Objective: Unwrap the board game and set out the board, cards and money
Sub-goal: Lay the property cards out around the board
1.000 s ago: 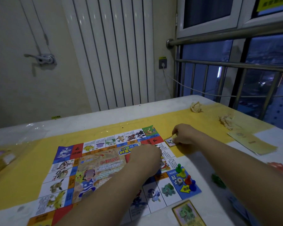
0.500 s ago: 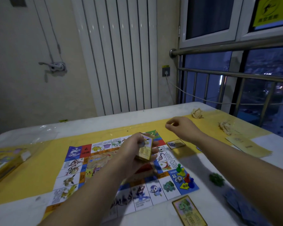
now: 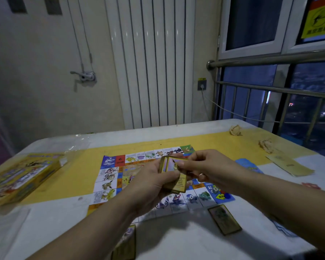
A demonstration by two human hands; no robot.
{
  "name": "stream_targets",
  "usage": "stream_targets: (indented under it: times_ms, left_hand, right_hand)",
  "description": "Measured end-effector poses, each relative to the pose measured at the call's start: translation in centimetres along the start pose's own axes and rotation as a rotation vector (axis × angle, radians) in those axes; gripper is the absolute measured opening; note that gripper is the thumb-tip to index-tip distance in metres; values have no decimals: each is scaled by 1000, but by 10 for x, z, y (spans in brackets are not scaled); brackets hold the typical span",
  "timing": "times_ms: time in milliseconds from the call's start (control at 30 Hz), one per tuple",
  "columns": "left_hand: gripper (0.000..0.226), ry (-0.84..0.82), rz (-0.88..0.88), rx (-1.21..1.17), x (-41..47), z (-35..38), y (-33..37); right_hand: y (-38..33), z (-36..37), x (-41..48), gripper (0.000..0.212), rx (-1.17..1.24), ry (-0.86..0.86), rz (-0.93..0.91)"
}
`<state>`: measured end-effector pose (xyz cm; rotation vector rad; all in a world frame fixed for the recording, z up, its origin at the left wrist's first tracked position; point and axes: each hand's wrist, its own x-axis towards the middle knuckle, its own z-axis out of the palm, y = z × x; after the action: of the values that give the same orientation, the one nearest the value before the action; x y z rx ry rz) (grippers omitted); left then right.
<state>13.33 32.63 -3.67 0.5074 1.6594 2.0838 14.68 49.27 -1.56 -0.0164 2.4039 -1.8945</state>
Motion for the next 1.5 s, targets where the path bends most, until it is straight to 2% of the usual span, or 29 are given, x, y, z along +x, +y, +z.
stream_targets:
  times_ms: [133,333,533,667,800,933,1033,1167,1267,1500]
  left_hand:
    - [30,32,-1,114,-17,-8,0]
    - [23,162,-71,276,-37,-30,-13]
    - [22,260,-103,269,-53,-50,-12]
    - [26,334,-81,237,-64,-66,-5]
    - [29,417,-50,264,-77,-93,1]
    - [28,573,23,469,-91,-138,11]
    - [28,679,44,585,-99,-169,20]
    - [25,733,-16,645,-104,-201,21]
    - [24,751,-66,699,-101,-216,18]
    - [26,745,-113,783,-87,-230,14]
  right_hand:
    - [-3,14,-5,20,-48,-30,-25]
    - [4,39,-6,21,-133,-106,24]
    - [10,68,3,23,-61,-151,56]
    - [8,84,7,29,44,-179,110]
    - [8,102,9,16,89,-229,177]
    - [5,117,18,19,-8,-249,147]
    - [-3,122,30,19,-176,-175,26]
    - [-4,128,50,18,-750,-159,-257]
    - [1,137,59,27,-1038,-231,-352]
    - [3,158,71,41,-1282,-338,-366]
